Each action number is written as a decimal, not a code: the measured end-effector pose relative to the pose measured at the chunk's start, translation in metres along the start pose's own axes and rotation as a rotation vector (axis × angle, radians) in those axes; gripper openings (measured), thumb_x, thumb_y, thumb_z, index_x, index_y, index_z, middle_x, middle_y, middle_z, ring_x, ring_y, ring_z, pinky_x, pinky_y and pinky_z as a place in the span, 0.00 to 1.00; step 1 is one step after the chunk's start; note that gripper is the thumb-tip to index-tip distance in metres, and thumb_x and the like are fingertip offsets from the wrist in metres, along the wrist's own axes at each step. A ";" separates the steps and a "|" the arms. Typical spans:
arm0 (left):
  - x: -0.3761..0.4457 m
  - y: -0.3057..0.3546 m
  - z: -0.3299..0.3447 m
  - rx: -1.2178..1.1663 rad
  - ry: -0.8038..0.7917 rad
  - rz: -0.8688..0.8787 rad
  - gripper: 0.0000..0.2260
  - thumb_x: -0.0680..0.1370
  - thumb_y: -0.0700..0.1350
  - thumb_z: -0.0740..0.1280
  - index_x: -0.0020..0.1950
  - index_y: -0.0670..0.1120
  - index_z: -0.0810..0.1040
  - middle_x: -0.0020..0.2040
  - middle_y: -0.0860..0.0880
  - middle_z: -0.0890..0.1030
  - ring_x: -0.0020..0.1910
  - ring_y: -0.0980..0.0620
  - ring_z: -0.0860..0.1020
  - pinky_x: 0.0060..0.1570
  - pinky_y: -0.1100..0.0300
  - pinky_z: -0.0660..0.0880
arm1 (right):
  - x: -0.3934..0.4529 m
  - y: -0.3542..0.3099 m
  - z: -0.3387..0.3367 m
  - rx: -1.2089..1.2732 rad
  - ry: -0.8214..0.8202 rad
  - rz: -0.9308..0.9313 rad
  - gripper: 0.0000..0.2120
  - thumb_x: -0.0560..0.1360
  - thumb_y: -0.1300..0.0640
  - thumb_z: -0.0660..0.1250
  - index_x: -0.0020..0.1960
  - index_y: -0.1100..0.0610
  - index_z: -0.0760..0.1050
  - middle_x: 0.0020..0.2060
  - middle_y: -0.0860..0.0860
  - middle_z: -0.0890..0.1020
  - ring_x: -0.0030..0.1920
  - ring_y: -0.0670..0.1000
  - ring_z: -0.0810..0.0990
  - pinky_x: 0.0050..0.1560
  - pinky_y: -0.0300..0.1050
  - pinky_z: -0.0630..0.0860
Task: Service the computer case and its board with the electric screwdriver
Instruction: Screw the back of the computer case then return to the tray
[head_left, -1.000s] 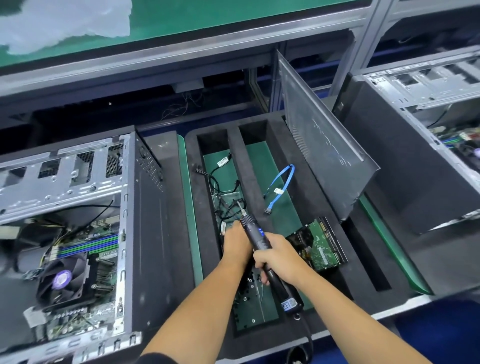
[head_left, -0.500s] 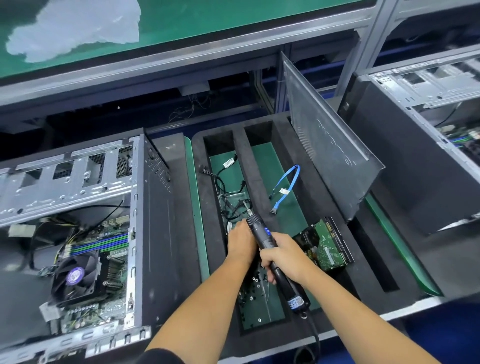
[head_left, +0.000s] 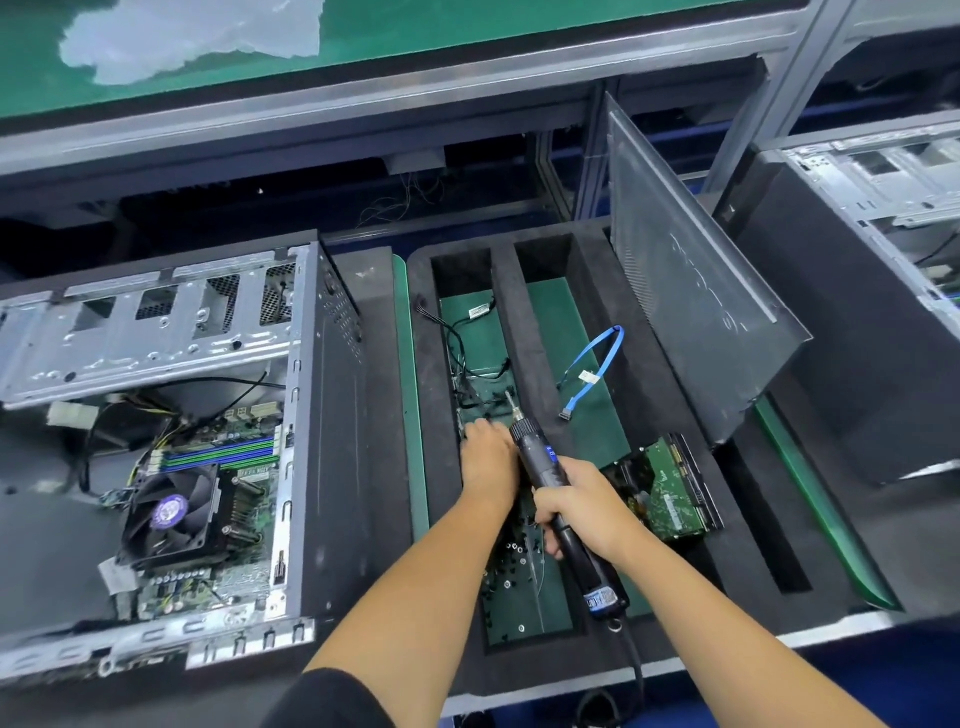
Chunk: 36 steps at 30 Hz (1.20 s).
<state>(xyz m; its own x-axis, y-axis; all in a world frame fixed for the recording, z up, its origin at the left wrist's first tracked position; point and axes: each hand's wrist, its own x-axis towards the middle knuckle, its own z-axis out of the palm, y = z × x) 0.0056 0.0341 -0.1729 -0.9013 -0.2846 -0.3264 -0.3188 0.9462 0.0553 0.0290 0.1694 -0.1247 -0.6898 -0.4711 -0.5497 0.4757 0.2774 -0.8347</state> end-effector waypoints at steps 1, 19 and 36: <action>-0.001 0.000 0.000 -0.020 0.019 -0.003 0.14 0.80 0.39 0.56 0.66 0.39 0.66 0.63 0.40 0.69 0.63 0.43 0.68 0.57 0.57 0.71 | 0.000 0.000 0.000 0.002 -0.003 0.001 0.11 0.62 0.68 0.64 0.37 0.58 0.64 0.27 0.55 0.71 0.24 0.57 0.74 0.25 0.44 0.73; 0.037 -0.025 -0.074 -0.998 0.020 -0.140 0.14 0.80 0.40 0.58 0.62 0.43 0.77 0.59 0.48 0.77 0.55 0.49 0.74 0.49 0.65 0.71 | 0.001 0.003 -0.001 0.044 0.015 -0.018 0.10 0.62 0.64 0.66 0.40 0.60 0.67 0.24 0.50 0.74 0.24 0.56 0.73 0.25 0.45 0.73; 0.021 -0.036 -0.057 0.115 0.194 0.276 0.19 0.80 0.42 0.60 0.71 0.43 0.66 0.53 0.42 0.80 0.50 0.43 0.77 0.47 0.53 0.73 | -0.001 0.004 -0.002 0.075 0.004 -0.024 0.09 0.62 0.64 0.65 0.39 0.59 0.66 0.24 0.52 0.74 0.24 0.55 0.72 0.26 0.45 0.73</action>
<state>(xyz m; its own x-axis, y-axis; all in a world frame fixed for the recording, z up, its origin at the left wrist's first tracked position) -0.0186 -0.0142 -0.1284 -0.9913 -0.0298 -0.1284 -0.0308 0.9995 0.0061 0.0298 0.1727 -0.1277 -0.7036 -0.4738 -0.5296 0.4983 0.2024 -0.8431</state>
